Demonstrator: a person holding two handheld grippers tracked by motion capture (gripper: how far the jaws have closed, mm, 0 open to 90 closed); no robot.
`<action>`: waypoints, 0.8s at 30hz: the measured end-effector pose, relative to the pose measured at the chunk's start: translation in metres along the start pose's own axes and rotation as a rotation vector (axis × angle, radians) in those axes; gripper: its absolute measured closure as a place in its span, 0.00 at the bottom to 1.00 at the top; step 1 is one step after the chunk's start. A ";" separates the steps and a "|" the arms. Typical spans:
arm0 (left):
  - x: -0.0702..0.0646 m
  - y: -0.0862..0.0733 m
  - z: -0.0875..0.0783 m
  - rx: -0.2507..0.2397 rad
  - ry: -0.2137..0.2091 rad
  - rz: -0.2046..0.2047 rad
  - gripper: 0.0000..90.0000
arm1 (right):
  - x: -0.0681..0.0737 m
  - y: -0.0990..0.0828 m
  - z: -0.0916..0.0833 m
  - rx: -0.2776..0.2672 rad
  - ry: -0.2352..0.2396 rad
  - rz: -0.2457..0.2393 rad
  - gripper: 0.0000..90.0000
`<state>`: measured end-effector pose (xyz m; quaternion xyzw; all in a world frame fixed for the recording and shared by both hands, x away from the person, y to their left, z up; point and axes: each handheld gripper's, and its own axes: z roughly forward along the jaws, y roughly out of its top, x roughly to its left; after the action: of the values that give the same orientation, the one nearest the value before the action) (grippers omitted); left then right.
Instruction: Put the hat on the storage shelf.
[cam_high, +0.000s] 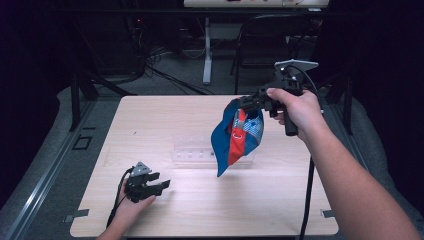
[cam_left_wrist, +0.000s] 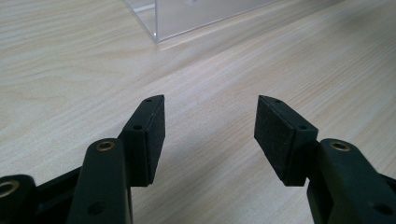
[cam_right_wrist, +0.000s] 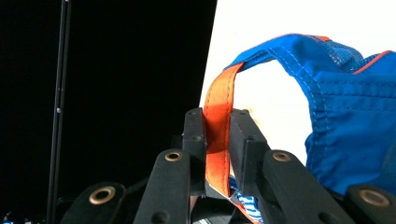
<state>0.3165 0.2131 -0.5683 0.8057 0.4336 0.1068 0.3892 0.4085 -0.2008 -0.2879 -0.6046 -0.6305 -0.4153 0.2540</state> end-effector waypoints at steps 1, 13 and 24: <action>0.000 0.000 0.000 0.000 0.000 0.000 0.49 | 0.001 0.002 0.001 -0.012 0.003 0.006 0.87; -0.001 0.001 0.000 0.007 -0.005 0.005 0.49 | -0.003 0.021 0.016 -0.071 0.004 0.032 0.87; -0.001 0.001 0.000 -0.002 -0.008 0.017 0.49 | -0.010 0.033 0.022 -0.119 -0.012 0.054 0.87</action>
<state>0.3165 0.2122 -0.5671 0.8092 0.4252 0.1074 0.3910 0.4456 -0.1903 -0.3003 -0.6377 -0.5896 -0.4416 0.2249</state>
